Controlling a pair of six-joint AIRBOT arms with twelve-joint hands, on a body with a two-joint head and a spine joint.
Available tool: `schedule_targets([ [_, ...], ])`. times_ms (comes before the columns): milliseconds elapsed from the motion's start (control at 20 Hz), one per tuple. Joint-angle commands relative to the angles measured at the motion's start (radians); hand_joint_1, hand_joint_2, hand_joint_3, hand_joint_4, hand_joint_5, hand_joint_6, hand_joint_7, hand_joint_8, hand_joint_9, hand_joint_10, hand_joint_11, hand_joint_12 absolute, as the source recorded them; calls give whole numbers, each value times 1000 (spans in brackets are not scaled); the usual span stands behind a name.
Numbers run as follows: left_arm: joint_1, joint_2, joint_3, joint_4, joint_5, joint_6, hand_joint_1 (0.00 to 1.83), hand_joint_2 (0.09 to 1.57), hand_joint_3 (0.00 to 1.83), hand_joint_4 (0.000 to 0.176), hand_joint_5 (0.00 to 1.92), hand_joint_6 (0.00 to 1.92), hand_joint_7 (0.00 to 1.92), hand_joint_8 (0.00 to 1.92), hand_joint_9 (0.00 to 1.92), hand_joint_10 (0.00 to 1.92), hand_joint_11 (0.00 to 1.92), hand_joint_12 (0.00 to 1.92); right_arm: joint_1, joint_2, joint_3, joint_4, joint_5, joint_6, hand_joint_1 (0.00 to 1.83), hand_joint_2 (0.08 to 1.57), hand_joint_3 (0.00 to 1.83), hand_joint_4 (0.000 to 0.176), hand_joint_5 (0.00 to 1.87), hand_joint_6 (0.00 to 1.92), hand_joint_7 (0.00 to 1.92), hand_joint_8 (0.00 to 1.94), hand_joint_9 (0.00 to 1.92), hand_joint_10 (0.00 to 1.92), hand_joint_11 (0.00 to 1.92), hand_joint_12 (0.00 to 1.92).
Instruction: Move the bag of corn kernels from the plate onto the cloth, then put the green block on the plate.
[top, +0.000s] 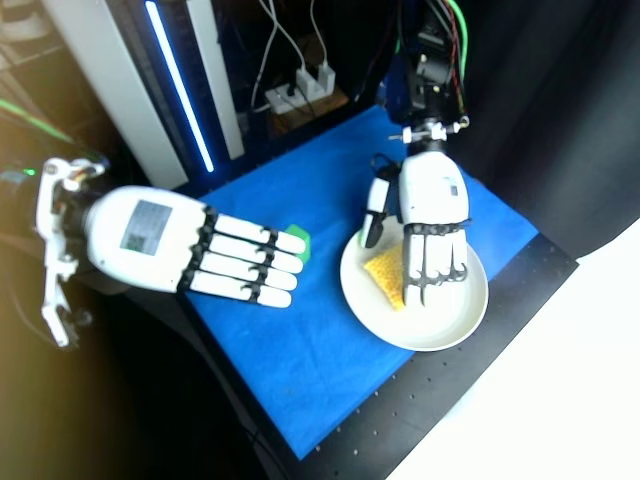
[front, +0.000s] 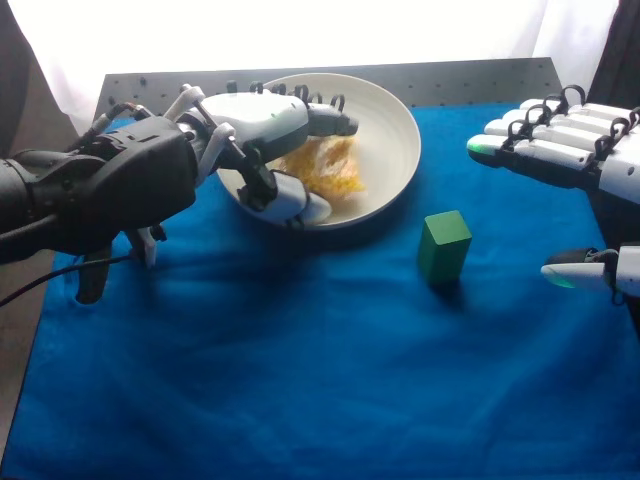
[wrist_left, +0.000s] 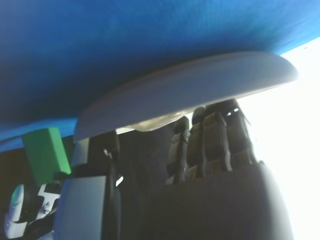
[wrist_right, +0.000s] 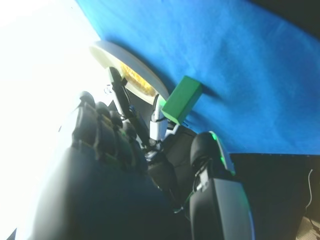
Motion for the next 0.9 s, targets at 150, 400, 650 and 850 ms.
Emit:
schedule_targets([
  [150,-3,21,-14,3,-93,-3,1250,1383,4,0,452,1622,365,1797,565,1788,489,1882,4,-2,-3,23,112,3,731,1245,11,0,0,0,0,0,0,0,0,0],
  [400,-7,33,-29,5,-118,-3,1251,1377,0,0,502,1703,384,1743,576,1771,540,1871,3,-3,-2,23,112,3,749,1248,8,0,0,0,0,0,0,0,0,0],
  [650,-38,137,-159,94,-272,-5,1219,1423,7,0,401,1770,349,1866,501,1900,438,1921,1,-3,-3,24,112,8,746,1247,4,0,0,0,0,0,0,0,0,0],
  [850,-3,288,-332,230,-481,-74,1212,1425,0,0,398,1849,352,1763,516,1893,559,1921,-6,-4,-4,26,112,14,695,1271,12,0,0,0,0,0,0,0,0,0],
])
